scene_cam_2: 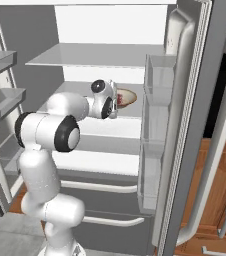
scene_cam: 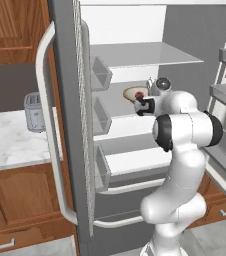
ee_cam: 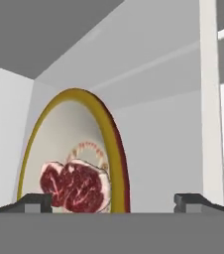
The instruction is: Place one of the steaks on the plate and the other in the bowl. Then place the bowl in the fridge.
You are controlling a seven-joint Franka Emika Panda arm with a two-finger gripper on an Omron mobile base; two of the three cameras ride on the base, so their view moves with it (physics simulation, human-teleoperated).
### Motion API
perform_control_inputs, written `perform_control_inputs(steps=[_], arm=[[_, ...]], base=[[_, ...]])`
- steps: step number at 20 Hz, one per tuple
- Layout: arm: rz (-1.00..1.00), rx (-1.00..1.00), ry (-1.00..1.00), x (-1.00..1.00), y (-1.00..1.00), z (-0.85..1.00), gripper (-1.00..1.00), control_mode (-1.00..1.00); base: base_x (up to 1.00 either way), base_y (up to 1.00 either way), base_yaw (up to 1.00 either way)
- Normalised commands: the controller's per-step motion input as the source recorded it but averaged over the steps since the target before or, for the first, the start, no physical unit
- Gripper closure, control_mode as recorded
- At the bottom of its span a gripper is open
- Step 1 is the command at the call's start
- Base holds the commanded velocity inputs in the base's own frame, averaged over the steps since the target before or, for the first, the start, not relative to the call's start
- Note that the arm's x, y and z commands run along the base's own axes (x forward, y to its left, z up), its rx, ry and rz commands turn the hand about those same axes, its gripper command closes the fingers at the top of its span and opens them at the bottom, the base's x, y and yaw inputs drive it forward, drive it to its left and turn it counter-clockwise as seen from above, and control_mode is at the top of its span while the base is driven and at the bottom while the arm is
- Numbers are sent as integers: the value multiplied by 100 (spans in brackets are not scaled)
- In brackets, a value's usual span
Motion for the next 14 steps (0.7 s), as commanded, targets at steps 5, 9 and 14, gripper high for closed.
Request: perform_control_inputs(steps=[5,9,14], arm=[[7,10,-8,-84,-2,76,-100,-100],[6,11,-1,-95,-6,62,-100,-100],[3,8,-6,-100,-3,39,-100,-100]], base=[[0,0,0],[0,0,0],[0,0,0]])
